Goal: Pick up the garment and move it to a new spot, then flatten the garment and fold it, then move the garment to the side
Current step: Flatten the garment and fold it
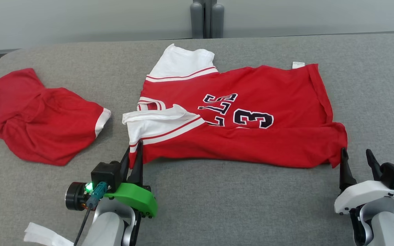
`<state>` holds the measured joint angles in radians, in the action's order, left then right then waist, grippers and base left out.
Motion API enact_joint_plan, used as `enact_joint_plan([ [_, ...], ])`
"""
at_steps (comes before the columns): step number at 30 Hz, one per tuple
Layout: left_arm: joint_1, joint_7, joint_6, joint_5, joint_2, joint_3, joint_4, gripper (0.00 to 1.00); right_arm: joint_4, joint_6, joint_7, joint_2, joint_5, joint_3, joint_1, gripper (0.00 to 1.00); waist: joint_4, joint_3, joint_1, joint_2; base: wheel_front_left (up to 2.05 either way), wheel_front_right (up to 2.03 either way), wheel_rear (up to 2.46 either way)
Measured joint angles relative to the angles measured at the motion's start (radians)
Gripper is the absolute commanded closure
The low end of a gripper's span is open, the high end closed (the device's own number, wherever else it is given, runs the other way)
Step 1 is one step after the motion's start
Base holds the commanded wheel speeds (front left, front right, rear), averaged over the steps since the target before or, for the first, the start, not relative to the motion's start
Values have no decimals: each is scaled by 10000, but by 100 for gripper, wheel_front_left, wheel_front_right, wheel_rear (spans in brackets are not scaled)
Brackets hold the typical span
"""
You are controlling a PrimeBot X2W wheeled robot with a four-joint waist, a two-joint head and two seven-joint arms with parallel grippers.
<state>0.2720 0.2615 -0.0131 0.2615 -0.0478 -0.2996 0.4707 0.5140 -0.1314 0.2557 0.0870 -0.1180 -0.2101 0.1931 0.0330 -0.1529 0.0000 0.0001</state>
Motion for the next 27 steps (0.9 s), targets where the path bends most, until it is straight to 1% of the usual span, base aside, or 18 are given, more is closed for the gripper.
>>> enact_joint_plan([
  [4,-185,-2,98,-104,-2,-17,-236,100,803,0,-77,-33,-132,111,383,0,313,-94,0,0,0,0,0],
  [8,-272,-2,144,-159,-2,-44,-297,100,1323,0,-73,-46,-573,389,641,0,489,-175,0,0,0,0,0],
  [15,-314,-2,207,-157,-2,-123,-299,100,2251,0,-77,102,-924,640,918,0,466,-172,0,0,0,0,0],
  [20,-319,-2,213,-174,-2,-127,-236,100,2725,0,-71,184,-1227,1068,1210,0,379,-136,0,0,0,0,0],
  [21,-323,-2,217,-176,-2,-127,-205,100,2805,2,-73,205,-1275,1225,1262,15,365,-121,0,0,0,0,0],
  [22,-330,-2,217,-178,-2,-125,-165,100,2872,4,-73,224,-1306,1375,1308,78,349,-107,0,0,0,0,0],
  [23,-336,0,217,-182,-2,-121,-134,100,2899,4,-71,257,-1325,1486,1337,100,337,-95,0,0,0,0,0],
  [27,-363,8,221,-190,-4,-117,61,100,2941,-4,-21,644,-1112,1714,1406,100,260,-3,0,0,0,0,0],
])
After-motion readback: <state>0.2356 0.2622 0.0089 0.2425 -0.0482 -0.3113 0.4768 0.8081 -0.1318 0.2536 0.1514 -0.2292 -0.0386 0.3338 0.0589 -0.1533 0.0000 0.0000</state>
